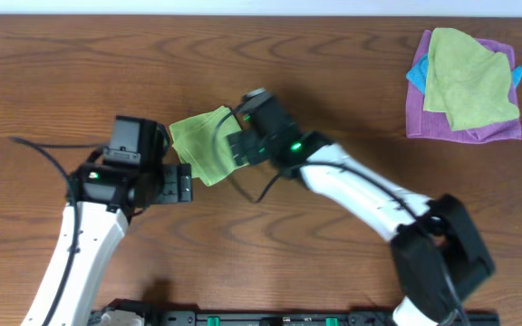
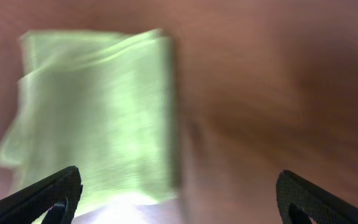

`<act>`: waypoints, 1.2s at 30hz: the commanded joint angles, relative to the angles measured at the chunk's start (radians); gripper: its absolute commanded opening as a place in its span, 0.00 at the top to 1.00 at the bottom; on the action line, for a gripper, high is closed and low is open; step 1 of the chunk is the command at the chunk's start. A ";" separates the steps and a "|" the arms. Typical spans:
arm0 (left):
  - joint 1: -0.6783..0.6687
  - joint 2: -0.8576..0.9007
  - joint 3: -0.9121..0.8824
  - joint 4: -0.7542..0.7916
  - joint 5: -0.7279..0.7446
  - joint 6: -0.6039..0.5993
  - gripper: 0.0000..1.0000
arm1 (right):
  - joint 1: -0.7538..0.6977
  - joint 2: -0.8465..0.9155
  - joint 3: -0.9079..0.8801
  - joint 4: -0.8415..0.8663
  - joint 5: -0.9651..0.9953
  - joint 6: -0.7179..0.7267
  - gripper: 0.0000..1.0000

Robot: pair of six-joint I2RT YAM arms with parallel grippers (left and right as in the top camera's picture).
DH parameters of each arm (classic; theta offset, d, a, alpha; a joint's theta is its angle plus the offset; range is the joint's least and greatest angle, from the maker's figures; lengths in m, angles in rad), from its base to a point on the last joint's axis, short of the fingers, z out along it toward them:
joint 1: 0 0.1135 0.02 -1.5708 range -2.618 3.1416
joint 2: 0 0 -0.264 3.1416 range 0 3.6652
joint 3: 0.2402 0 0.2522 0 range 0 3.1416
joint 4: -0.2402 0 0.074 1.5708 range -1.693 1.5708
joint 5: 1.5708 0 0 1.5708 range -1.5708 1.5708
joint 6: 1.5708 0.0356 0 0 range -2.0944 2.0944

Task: Fold the cloth
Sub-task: 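Release the towel and lift the right gripper away to the right, then press the folded towel's left side with the left gripper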

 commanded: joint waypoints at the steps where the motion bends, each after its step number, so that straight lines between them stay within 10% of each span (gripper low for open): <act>1: 0.004 0.035 -0.077 0.105 0.159 -0.017 0.05 | -0.105 -0.065 0.019 -0.013 -0.014 -0.064 0.01; 10: 0.004 0.273 -0.112 0.510 0.242 -0.214 0.01 | -0.271 -0.066 0.019 -0.087 -0.222 -0.243 0.01; 36: 0.007 0.439 -0.112 0.671 0.122 -0.439 0.05 | -0.288 -0.066 0.019 -0.077 -0.203 -0.301 0.01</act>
